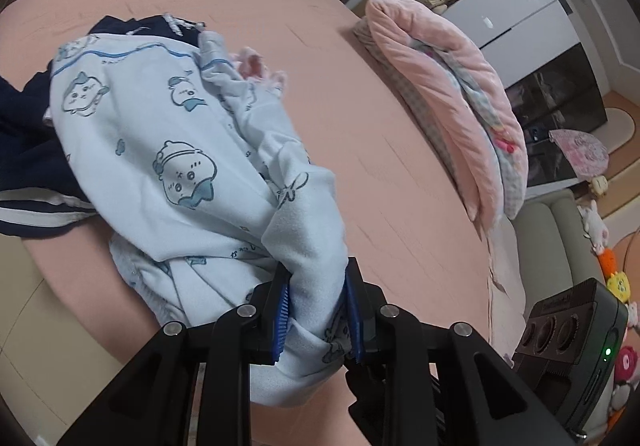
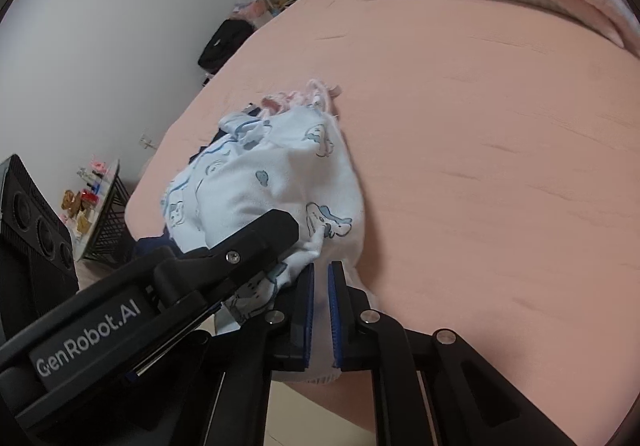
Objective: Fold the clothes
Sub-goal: 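Pull the light-blue pajama top off the pile with the left gripper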
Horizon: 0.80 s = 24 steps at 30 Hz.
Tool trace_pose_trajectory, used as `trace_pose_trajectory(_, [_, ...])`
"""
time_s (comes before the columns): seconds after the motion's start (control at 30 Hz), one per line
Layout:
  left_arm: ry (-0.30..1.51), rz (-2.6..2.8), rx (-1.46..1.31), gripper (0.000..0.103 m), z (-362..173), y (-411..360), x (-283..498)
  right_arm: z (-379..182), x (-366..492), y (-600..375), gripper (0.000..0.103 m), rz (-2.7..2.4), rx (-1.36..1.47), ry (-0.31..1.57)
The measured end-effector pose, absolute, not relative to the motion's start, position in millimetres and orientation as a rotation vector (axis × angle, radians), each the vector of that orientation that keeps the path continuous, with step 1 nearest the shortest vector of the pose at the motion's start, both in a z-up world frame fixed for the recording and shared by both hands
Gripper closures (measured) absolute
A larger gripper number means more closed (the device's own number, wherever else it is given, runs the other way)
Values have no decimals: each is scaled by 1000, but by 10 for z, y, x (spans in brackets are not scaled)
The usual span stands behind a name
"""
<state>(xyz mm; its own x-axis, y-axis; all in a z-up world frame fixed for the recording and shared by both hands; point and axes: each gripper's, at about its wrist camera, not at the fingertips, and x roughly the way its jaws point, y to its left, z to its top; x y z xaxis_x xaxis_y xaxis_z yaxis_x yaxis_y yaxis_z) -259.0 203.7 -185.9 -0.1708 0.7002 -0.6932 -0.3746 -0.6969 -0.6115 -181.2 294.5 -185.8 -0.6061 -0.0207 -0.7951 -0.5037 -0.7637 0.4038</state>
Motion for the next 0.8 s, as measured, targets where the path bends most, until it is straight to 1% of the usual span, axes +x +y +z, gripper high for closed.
trace_pose_trajectory(0.13, [-344,1914,-1361,82,-1797,2218,-2465,-1846,-1690,3030,94,2399,-1207,886])
trace_pose_trajectory(0.27, [-366,1867,-1363,82,-1738,2398,-2339,-1814,-1557,3150,94,2365,-1196,889])
trace_pose_trajectory(0.4, [-320,1827,-1324,82,-1605,2658,-2156,-1724,-1422,3317,94,2342,-1173,866])
trace_pose_trajectory(0.57, [-290,1776,-1304,82,-1493,2936,-1931,-1619,-1186,3542,94,2294,-1126,893])
trace_pose_trajectory(0.8, [-242,1717,-1318,82,-1529,3216,-1634,-1640,-919,3754,94,2239,-1112,909])
